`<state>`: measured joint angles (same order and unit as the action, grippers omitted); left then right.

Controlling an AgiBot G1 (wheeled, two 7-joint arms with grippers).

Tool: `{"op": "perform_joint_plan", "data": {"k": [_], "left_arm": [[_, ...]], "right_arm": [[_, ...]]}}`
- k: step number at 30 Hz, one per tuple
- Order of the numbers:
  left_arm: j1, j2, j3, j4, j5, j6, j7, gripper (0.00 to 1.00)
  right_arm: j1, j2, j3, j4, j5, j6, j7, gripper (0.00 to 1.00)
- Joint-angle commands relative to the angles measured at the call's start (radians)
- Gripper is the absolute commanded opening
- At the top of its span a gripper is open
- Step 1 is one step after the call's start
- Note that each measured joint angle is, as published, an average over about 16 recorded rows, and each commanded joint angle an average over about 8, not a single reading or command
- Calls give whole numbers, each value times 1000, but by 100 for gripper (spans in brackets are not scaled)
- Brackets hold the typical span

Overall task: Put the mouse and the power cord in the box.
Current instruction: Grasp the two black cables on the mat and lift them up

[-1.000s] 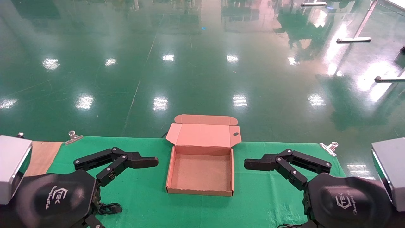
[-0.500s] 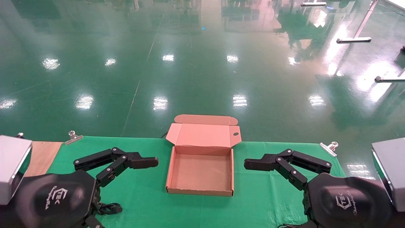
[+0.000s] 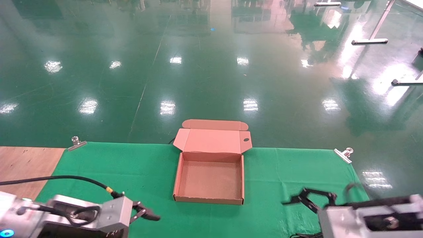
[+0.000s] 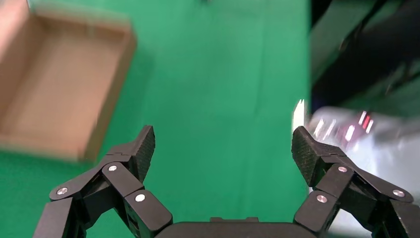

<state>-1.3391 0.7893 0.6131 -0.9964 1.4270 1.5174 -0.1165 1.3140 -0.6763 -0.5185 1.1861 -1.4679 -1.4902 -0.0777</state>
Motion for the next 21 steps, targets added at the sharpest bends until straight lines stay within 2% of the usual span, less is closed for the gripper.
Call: {"op": "perform_joint_plan", "data": {"k": [1,5,10,15,21], "left_arm": [[-38,27,45,52,99,-3,19,100],[-90,75,110,180,257,-56,74,100],[-145,124,154,357,385,-163,155,100],[-190,173,168,529,445,-279,246,100],[-213,239,174,708,473,-425,342,100]], "right_arm": [[33,-19,-45,-14,-125,6,-38,100],[62,-81,-107,-113,-273,48,-110,100],[82,-168,-160,-265,-382,119,-220,100],[110,-264,-197,-447,-447,196,-338,100],[154,-366,-210,-686,-468,277,-460,100]]}}
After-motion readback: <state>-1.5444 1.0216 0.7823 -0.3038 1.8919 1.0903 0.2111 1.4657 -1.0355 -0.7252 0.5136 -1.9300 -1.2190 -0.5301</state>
